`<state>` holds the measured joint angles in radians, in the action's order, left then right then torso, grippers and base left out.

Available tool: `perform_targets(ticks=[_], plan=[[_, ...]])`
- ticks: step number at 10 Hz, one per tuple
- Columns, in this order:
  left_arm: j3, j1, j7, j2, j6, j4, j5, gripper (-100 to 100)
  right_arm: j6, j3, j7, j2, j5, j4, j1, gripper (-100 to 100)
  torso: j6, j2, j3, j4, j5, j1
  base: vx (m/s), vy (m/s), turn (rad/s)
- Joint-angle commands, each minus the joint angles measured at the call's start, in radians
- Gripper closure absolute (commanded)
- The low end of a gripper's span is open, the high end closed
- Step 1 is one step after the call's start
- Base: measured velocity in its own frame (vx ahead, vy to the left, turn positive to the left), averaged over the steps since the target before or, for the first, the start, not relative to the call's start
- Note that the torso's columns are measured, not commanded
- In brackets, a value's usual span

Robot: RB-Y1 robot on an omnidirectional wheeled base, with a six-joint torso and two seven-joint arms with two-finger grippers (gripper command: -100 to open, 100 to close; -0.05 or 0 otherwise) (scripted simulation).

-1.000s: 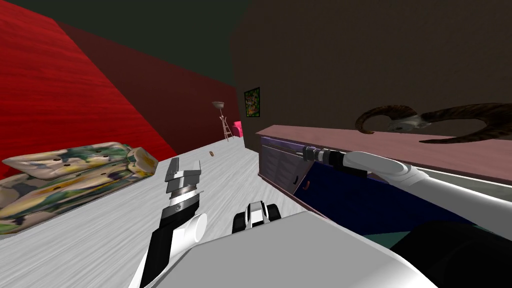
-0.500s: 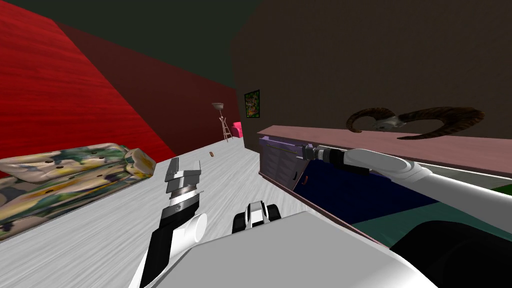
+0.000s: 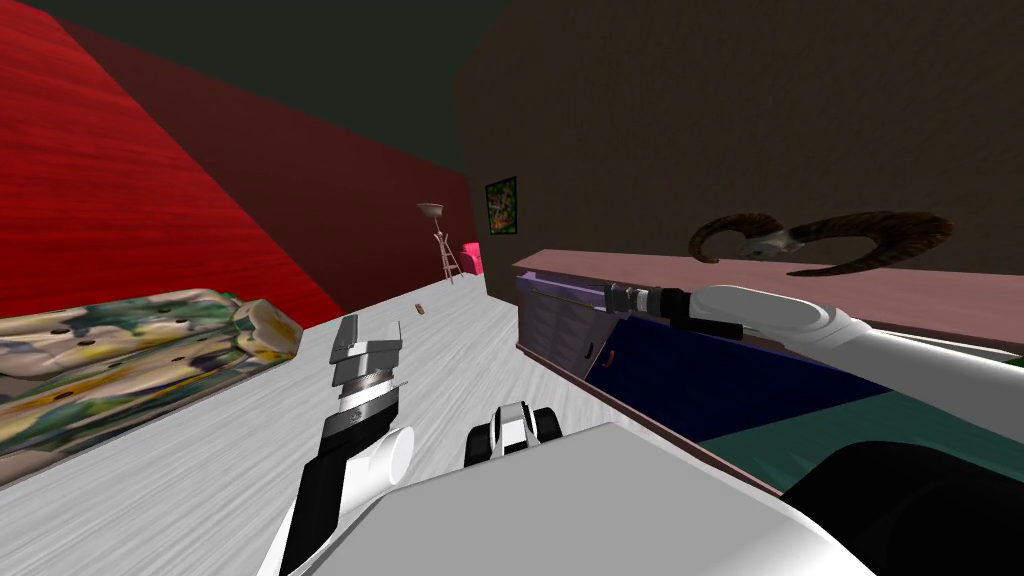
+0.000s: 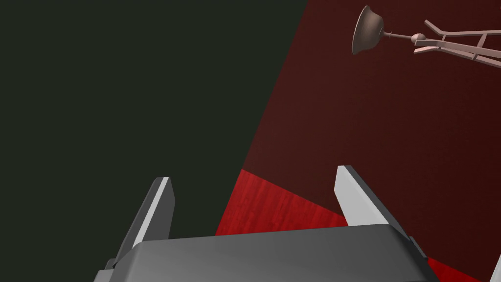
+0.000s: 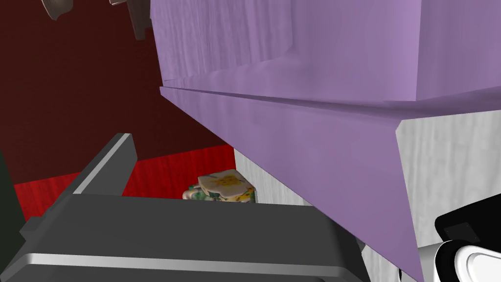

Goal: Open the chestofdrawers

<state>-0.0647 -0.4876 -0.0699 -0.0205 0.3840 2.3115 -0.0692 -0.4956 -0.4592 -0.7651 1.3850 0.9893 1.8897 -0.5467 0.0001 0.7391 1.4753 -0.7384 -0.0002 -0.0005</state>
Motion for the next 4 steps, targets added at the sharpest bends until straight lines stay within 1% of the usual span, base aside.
perform_targets(ticks=[1,4], plan=[[0.000,0.000,0.000,0.000,0.000,0.000,0.000,0,0.000,0.000,0.000,0.000,0.000,0.000,0.000,0,0.000,0.000,0.000,0.000,0.000,0.000,0.000,0.000,0.000],[0.000,0.000,0.000,0.000,0.000,0.000,0.000,0,0.000,0.000,0.000,0.000,0.000,0.000,0.000,0,0.000,-0.001,0.001,0.000,0.000,0.001,0.000,0.000,0.000]])
